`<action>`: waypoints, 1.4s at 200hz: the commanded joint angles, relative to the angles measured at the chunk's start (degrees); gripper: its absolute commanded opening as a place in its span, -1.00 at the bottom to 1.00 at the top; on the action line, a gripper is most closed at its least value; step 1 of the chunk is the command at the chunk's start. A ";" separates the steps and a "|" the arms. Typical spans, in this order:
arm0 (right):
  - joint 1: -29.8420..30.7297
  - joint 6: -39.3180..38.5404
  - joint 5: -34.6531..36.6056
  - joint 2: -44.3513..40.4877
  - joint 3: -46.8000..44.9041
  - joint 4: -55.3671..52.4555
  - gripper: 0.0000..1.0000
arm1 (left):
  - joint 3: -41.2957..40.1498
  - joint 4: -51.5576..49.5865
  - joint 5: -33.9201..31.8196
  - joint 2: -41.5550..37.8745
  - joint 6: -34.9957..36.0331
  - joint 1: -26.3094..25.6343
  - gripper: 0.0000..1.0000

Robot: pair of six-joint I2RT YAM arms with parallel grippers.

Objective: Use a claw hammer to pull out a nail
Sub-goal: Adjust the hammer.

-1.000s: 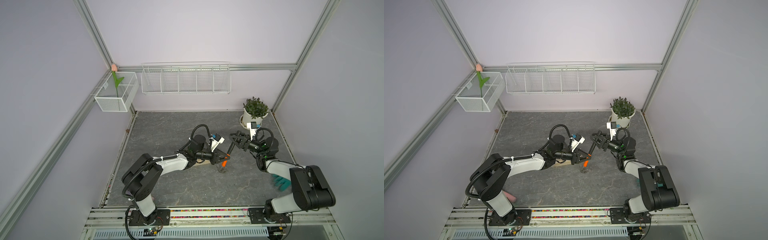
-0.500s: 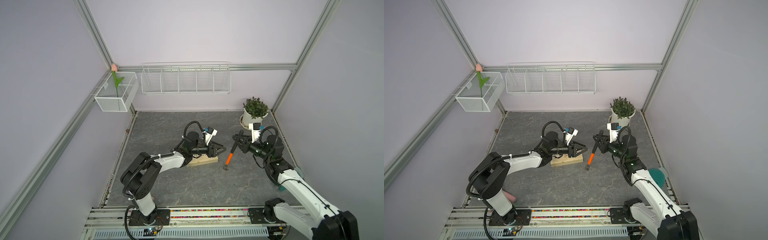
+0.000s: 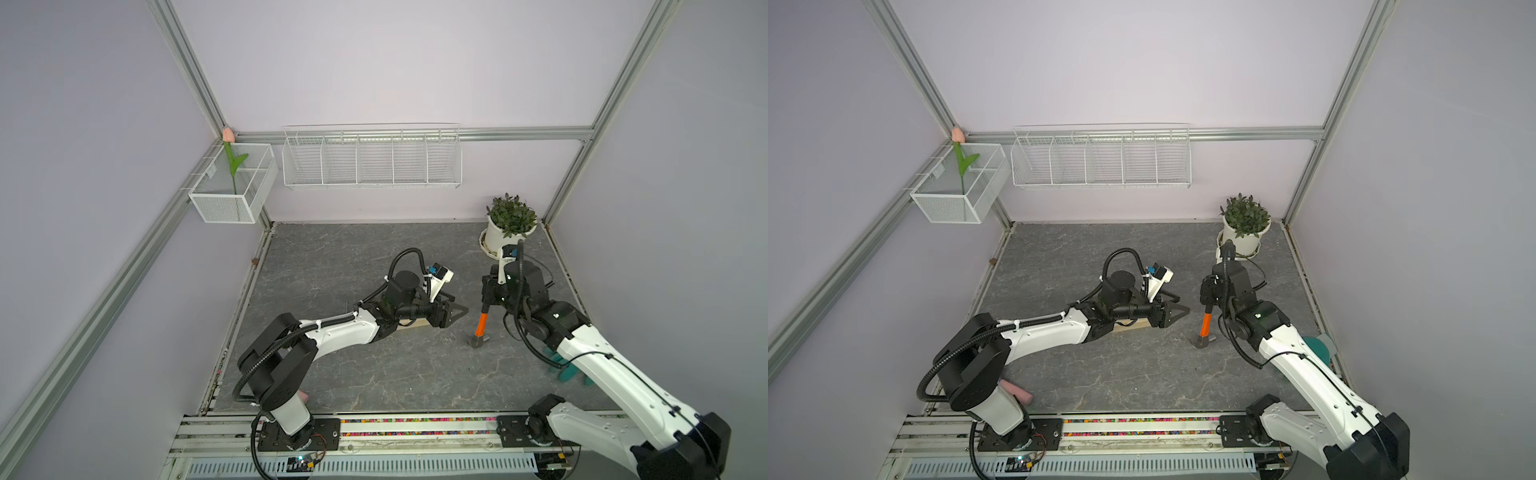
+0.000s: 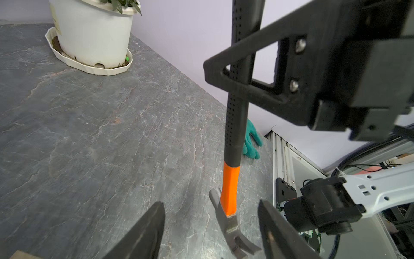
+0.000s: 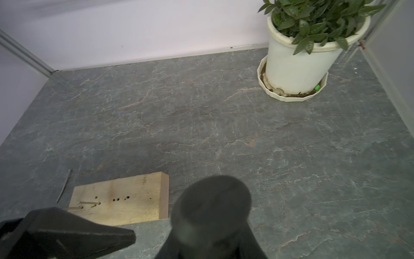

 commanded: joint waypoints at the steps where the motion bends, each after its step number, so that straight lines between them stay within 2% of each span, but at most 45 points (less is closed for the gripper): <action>1: 0.96 4.46 6.33 0.58 3.44 1.16 -0.86 | 1.31 4.87 -1.02 3.25 -0.22 -1.04 0.43; 48: 1.24 6.78 3.33 1.96 2.65 6.53 -0.86 | 3.17 12.22 0.86 7.61 -4.01 -2.48 0.45; 79: 1.19 8.29 0.84 3.29 1.70 9.59 -0.86 | 6.43 9.71 0.65 9.89 -2.93 -3.58 0.43; 102: 1.22 9.15 -1.04 3.34 0.77 11.79 -0.86 | 7.61 9.39 0.47 11.61 -2.83 -3.63 0.31; 134: 1.24 9.05 -1.44 3.08 0.08 12.08 -0.86 | 7.88 9.32 0.44 12.43 -2.59 -3.63 -0.13; 146: 1.15 8.84 -2.20 2.97 -0.24 12.43 -0.86 | 7.97 9.23 0.46 12.48 -2.65 -3.63 -0.42; 163: 0.84 8.81 -2.83 2.34 -1.58 13.42 -0.86 | 7.91 9.32 0.48 12.27 -2.86 -3.54 -1.00; 171: 0.22 8.94 -3.50 1.67 -2.70 14.36 -0.85 | 7.68 9.40 0.35 12.02 -3.02 -3.54 -1.00; 179: -0.63 8.66 -5.12 0.77 -4.09 15.51 -0.67 | 7.26 9.74 0.25 11.65 -3.09 -3.50 -1.00; 191: -2.89 8.38 -9.02 -1.16 -7.03 17.51 -0.16 | 6.43 10.15 -0.04 10.78 -3.18 -3.30 -1.00; 213: -9.42 7.05 -20.90 -5.52 -11.56 21.30 0.32 | 5.22 10.50 0.42 9.46 -3.03 -2.85 -1.00; 229: -13.02 3.39 -30.64 -8.54 -13.87 22.26 0.64 | 4.60 11.42 1.98 8.88 -3.32 -2.35 -1.00; 247: -15.69 -0.27 -35.48 -11.40 -15.46 19.96 0.77 | 4.02 11.99 3.27 8.19 -3.34 -2.04 -1.00; 280: -16.47 -0.56 -33.56 -11.93 -14.19 16.02 0.73 | 4.22 11.78 3.44 7.89 -3.20 -2.04 -1.00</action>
